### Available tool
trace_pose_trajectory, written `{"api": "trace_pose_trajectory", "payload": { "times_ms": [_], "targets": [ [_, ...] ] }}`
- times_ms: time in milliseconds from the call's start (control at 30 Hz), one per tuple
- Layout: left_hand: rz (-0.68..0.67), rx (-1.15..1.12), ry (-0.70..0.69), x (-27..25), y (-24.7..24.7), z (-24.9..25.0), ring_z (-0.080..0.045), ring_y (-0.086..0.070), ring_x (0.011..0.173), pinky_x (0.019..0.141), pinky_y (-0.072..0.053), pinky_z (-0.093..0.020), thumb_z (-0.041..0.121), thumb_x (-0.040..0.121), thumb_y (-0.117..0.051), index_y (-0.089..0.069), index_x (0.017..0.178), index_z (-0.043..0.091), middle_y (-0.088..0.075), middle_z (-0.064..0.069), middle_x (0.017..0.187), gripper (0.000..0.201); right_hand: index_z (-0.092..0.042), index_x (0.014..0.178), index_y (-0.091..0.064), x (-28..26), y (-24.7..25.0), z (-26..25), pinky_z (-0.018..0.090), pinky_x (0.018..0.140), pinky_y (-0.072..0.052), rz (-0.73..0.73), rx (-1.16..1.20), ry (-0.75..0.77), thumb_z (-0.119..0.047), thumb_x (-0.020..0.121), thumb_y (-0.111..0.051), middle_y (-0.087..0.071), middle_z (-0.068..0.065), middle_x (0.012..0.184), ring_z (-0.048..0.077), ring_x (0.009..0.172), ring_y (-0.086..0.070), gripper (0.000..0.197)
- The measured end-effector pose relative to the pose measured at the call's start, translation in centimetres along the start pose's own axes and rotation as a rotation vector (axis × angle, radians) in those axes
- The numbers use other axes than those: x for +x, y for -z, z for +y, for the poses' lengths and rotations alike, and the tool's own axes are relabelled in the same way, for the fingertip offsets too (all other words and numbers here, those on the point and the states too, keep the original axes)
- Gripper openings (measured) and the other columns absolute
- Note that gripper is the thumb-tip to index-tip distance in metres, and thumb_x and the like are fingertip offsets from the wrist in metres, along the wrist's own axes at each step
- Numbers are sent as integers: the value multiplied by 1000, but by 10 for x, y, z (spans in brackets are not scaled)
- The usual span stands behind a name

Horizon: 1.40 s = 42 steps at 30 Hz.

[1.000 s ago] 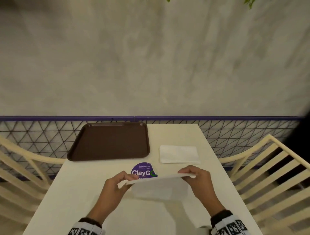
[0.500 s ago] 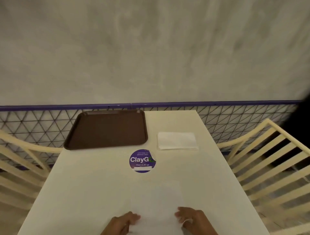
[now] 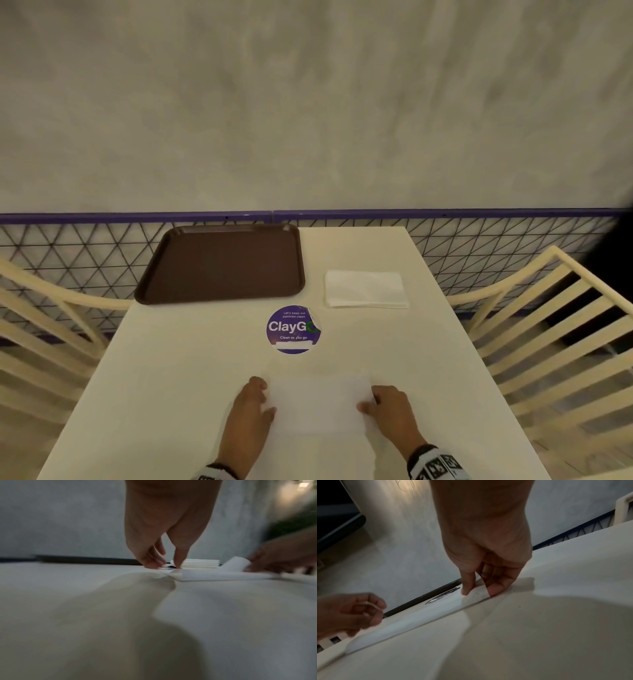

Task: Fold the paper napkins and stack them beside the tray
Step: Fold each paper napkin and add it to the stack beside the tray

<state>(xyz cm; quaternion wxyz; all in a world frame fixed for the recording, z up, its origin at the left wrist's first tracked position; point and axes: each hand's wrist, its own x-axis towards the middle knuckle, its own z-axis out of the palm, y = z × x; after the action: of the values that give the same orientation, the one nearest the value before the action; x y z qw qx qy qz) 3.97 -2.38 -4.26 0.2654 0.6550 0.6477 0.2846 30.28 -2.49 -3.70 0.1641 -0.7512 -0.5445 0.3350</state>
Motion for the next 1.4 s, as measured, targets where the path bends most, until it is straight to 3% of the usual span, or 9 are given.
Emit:
{"api": "trace_pose_trajectory", "payload": {
  "times_ms": [133,267,400,567,867,1000,1067,1167,1400],
  "targets": [
    [-91,382,-555,-17,-33,5,-12,-40,121,106,-22,-22,34,96,-24,-46,121,27,-59,5,121,34,-19,53,-26,0,0,-4,24,49,-21,-6,-8,5,-30,77,-70,-31,-7,53,8,49,-29,50],
    [-287,653,-662,-33,-57,-16,-26,7,145,115,9,-40,52,89,-27,-1,149,16,4,0,158,75,-21,69,-44,-7,7,-9,20,55,-29,15,-51,80,-30,82,-66,-43,-6,67,8,61,-40,27],
    [-325,632,-659,-38,-59,-18,-27,8,145,115,9,-42,55,81,-33,-1,149,18,5,2,158,84,-25,116,-51,-25,-6,-4,23,87,-42,336,-253,415,-27,81,-56,-53,-6,112,13,104,-43,35],
    [-307,641,-648,-33,-61,-17,-27,8,145,115,8,-42,48,91,-25,5,149,16,7,1,158,73,-18,149,-6,-43,-63,6,26,109,-18,-31,-615,676,-54,93,-15,-4,-1,158,14,144,-11,67],
    [-186,608,-530,-36,-18,-45,-10,0,145,116,4,-28,41,99,-7,-15,149,23,-10,6,158,53,-22,148,-2,-45,-13,51,30,114,7,-144,-700,470,-55,94,-7,5,-6,158,7,144,6,63],
    [-241,392,-427,-4,-2,-18,0,-46,101,89,-29,-9,47,95,-32,-71,75,29,-72,13,91,48,-19,148,-1,-44,-12,52,32,115,5,-93,-748,457,-54,94,-13,6,-5,158,9,144,8,65],
    [-278,369,-338,17,2,6,1,-40,104,85,-31,-10,44,78,-58,-66,101,34,-64,21,108,27,-19,148,0,-40,-15,53,30,113,-23,-148,-679,411,-60,85,-28,7,-5,158,9,144,8,80],
    [-428,441,-223,41,-5,22,-10,-28,129,102,-29,-23,34,75,-69,-25,144,31,-30,15,142,82,-33,146,-18,-37,1,50,27,74,-56,-218,-586,386,-72,84,-9,6,-19,155,-2,141,-14,74],
    [-648,746,-190,64,-9,45,-21,-34,122,84,-27,-31,37,76,-68,-40,131,22,-39,3,123,64,-31,145,-16,-2,34,-12,34,111,-18,-262,-450,487,-52,80,-59,-8,-12,154,8,143,0,81]
  ]
}}
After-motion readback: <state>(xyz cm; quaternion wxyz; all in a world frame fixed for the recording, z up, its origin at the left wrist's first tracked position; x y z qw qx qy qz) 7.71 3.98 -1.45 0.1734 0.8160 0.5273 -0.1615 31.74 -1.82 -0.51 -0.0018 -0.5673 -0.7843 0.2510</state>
